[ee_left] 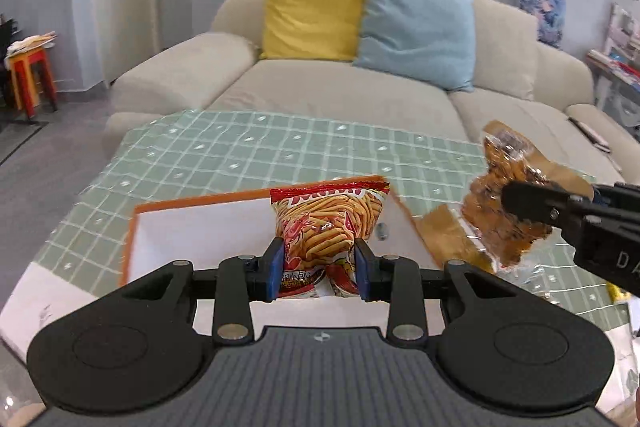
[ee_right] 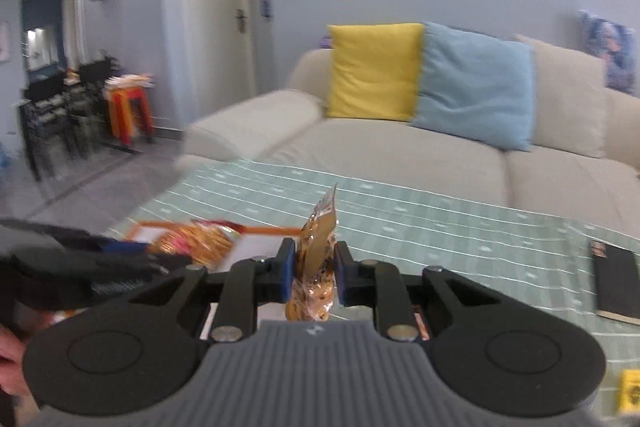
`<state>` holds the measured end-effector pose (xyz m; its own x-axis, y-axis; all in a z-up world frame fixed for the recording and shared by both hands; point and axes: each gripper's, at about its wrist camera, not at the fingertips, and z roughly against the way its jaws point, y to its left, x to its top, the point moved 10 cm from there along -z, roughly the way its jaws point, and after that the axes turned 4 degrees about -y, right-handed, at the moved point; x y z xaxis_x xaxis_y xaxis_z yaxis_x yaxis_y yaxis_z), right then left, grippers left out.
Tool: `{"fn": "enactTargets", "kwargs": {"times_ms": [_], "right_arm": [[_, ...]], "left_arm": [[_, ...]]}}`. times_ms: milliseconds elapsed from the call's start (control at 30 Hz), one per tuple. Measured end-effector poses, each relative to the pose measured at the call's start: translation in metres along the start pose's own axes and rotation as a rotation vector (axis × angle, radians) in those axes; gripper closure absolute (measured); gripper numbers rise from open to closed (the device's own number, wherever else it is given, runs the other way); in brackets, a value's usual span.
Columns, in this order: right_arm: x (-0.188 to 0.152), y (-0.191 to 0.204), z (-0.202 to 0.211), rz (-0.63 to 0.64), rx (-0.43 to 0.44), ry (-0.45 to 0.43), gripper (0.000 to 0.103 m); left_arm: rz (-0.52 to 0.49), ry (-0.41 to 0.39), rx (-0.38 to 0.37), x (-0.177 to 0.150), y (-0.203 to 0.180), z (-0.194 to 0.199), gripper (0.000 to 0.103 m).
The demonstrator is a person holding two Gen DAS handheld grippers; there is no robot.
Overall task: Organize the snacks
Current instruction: 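Lower both bags into the box and open both grippers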
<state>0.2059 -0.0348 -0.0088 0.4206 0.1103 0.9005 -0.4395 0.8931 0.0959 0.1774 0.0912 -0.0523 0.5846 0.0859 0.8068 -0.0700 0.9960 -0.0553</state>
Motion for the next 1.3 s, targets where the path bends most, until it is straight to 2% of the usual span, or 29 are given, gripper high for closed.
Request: {"fn": "enactTargets", "kwargs": {"times_ms": [167, 367, 600, 900, 1067, 1167, 1300], "right_arm": [[-0.009, 0.030, -0.029, -0.045, 0.094, 0.099, 0.086], [-0.048, 0.044, -0.068, -0.094, 0.111, 0.298, 0.086], [-0.084, 0.048, -0.101, -0.136, 0.107, 0.436, 0.086], [-0.117, 0.045, -0.114, -0.149, 0.091, 0.556, 0.086], [-0.123, 0.041, -0.117, -0.089, 0.051, 0.566, 0.086], [-0.126, 0.038, -0.120, -0.056, 0.020, 0.582, 0.080], [-0.129, 0.038, -0.118, -0.053, 0.028, 0.585, 0.080]], "left_arm": [[0.025, 0.114, 0.037, -0.022, 0.025, -0.011, 0.064], [0.044, 0.255, 0.049, -0.052, 0.036, -0.035, 0.064], [0.055, 0.362, 0.046, -0.079, 0.037, -0.053, 0.064], [0.083, 0.432, 0.020, -0.097, 0.035, -0.063, 0.063], [0.098, 0.456, 0.015, -0.098, 0.034, -0.063, 0.063], [0.130, 0.473, 0.009, -0.100, 0.036, -0.065, 0.061], [0.116, 0.474, 0.039, -0.101, 0.038, -0.064, 0.055]]}}
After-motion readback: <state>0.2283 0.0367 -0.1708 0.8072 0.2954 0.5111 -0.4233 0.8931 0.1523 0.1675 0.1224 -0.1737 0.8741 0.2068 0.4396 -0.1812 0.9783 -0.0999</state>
